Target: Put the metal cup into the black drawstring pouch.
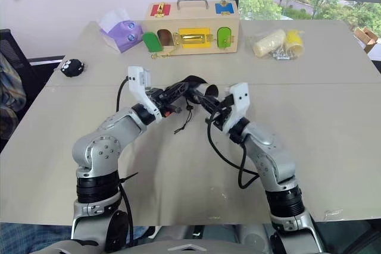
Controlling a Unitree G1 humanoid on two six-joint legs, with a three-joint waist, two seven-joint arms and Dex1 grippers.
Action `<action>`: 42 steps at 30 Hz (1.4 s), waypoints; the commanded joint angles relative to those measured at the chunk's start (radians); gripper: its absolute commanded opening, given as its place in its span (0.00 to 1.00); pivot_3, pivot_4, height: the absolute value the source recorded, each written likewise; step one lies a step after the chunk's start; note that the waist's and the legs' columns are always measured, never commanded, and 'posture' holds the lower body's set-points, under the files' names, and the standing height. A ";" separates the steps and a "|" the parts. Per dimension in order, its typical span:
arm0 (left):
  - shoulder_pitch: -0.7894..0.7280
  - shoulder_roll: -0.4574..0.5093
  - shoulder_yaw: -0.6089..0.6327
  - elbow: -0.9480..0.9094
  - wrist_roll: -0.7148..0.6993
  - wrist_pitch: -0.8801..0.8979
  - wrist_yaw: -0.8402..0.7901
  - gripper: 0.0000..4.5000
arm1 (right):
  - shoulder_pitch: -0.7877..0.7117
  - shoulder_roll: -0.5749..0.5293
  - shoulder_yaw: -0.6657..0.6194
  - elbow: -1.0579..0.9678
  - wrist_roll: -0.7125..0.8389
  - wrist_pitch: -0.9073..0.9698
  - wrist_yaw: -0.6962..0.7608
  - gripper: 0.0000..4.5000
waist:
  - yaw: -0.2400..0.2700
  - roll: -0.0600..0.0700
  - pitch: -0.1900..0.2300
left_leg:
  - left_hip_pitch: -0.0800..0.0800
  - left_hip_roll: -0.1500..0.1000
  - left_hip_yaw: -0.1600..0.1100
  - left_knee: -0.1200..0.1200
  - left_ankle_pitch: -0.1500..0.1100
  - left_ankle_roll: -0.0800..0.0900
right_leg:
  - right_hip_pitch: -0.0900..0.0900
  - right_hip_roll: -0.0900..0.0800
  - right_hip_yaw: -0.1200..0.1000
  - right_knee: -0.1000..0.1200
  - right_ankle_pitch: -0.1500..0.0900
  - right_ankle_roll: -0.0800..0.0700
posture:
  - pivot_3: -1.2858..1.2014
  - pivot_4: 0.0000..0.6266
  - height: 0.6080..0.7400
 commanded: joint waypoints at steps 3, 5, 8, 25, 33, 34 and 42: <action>-0.020 -0.005 -0.012 -0.052 -0.055 0.015 0.006 0.00 | -0.091 0.001 0.058 0.063 -0.111 -0.127 0.032 0.03 | 0.000 0.000 0.000 | 0.000 0.000 0.000 0.000 0.000 0.000 | 0.000 0.000 0.000 0.000 0.000 0.000 | 0.52 0.24 1.00; -0.016 -0.006 -0.018 -0.060 -0.068 0.024 0.006 0.00 | -0.131 -0.028 0.111 0.134 -0.223 -0.244 0.047 0.03 | -0.001 0.000 0.000 | 0.000 0.000 0.001 0.000 0.000 0.000 | 0.000 0.000 0.001 0.000 0.000 0.000 | 0.52 0.24 1.00; -0.014 -0.002 -0.022 -0.067 -0.080 0.032 0.005 0.00 | -0.186 -0.093 0.175 0.255 -0.394 -0.452 0.052 0.03 | -0.001 0.000 0.000 | 0.000 0.000 0.001 0.000 0.000 0.000 | 0.000 0.000 0.000 0.000 0.000 0.000 | 0.52 0.24 1.00; -0.006 0.003 -0.030 -0.061 -0.080 0.009 0.023 0.00 | -0.496 -0.258 0.287 0.802 -0.796 -0.962 0.068 0.15 | -0.003 -0.001 0.000 | 0.000 0.001 0.006 0.001 0.001 -0.002 | -0.001 0.002 0.006 -0.001 0.001 0.001 | 0.52 0.24 1.00; -0.031 -0.003 0.074 -0.027 -0.081 -0.016 0.135 0.00 | -0.359 -0.292 0.151 0.587 -0.644 -0.953 0.100 0.82 | 0.002 -0.001 0.000 | 0.000 0.001 0.006 0.001 0.001 -0.002 | -0.001 0.002 0.007 -0.001 0.001 0.001 | 0.52 0.24 1.00; -0.024 -0.001 0.083 -0.037 -0.093 -0.008 0.140 0.00 | -0.326 -0.307 0.128 0.547 -0.609 -0.949 0.117 0.82 | 0.002 -0.001 0.000 | 0.000 0.001 0.005 0.001 0.001 -0.002 | -0.001 0.002 0.006 -0.001 0.001 0.001 | 0.52 0.24 1.00; -0.022 -0.016 0.073 -0.079 -0.101 -0.013 0.179 0.00 | -0.110 -0.286 0.025 0.274 -0.249 -0.576 0.252 0.82 | 0.000 -0.002 0.000 | 0.000 0.002 0.007 0.001 0.001 -0.002 | -0.001 0.003 0.007 0.000 0.001 0.001 | 0.52 0.24 1.00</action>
